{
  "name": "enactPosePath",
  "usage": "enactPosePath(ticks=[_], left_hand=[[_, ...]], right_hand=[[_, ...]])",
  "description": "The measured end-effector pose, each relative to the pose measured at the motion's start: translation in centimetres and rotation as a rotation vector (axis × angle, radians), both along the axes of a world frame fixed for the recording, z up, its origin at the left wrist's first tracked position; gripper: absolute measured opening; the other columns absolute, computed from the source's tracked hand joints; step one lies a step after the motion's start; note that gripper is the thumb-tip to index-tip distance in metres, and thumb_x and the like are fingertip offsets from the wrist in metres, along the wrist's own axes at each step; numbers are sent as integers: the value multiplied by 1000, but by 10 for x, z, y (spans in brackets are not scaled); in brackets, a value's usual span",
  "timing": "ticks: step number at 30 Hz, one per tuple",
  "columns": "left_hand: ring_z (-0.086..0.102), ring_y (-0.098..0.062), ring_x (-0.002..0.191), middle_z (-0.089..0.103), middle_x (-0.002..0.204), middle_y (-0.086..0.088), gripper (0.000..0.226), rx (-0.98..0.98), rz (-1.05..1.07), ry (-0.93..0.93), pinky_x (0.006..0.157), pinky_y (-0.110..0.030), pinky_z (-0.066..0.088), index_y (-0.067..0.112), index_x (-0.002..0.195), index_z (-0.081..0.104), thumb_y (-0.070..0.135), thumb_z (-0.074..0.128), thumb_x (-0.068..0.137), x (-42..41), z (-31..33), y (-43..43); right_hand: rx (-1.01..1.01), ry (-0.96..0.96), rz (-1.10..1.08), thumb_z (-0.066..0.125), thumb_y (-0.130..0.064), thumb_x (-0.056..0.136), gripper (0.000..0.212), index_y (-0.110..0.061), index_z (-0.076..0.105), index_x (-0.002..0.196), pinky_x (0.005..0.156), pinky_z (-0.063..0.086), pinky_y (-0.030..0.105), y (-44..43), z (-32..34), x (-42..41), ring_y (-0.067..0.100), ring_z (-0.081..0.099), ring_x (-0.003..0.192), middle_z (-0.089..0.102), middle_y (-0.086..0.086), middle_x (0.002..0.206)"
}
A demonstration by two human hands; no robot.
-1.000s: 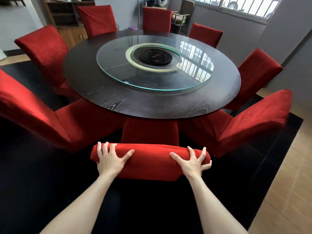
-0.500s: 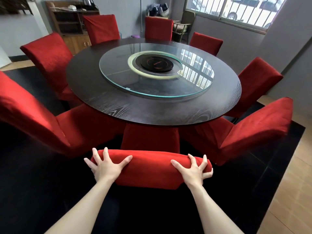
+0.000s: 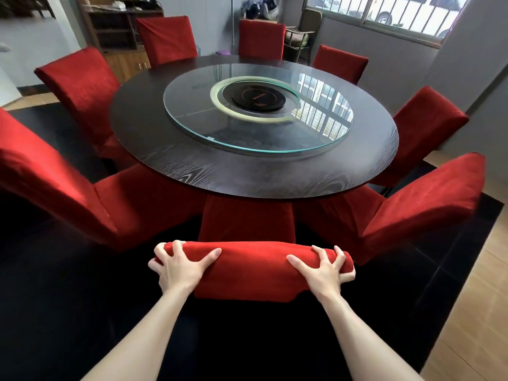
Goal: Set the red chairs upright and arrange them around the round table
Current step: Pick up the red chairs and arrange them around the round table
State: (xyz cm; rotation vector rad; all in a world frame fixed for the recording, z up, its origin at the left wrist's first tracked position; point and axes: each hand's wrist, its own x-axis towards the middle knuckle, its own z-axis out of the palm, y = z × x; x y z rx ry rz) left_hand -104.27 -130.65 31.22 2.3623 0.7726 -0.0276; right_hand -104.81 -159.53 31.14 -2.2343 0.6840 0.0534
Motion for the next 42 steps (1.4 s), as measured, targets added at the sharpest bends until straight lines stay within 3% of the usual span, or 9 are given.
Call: enactPosePath(ticks=[7, 22, 30, 42], left_hand=[[17, -37, 129, 13, 143, -2, 99, -38, 11, -7, 83, -49, 47, 24, 131, 41, 83, 66, 56, -2, -2, -10], [15, -39, 128, 15, 142, -2, 99, -48, 7, -18, 85, -49, 46, 22, 128, 41, 81, 68, 53, 5, -9, -6], [15, -40, 130, 15, 144, -5, 104, -51, -3, -5, 95, -51, 42, 20, 132, 40, 82, 67, 53, 5, -5, -6], [12, -40, 133, 12, 146, -2, 100, -78, 5, -20, 93, -52, 44, 22, 134, 39, 79, 70, 57, 2, -4, -9]], right_hand=[[2, 18, 27, 73, -75, 61, 80, -38, 55, 130, 112, 29, 44, -9, 3, 3, 31, -11, 138, 5, -12, 153], [5, -4, -3, 70, -80, 58, 88, -39, 53, 134, 114, 25, 46, -7, -3, 1, 30, -14, 140, 2, -17, 153], [12, -8, 2, 71, -79, 58, 87, -39, 53, 134, 112, 28, 47, -7, -3, 2, 32, -15, 140, 1, -18, 153], [2, 6, 11, 70, -80, 58, 88, -39, 53, 134, 113, 28, 46, -10, -2, 4, 33, -14, 140, 0, -17, 152]])
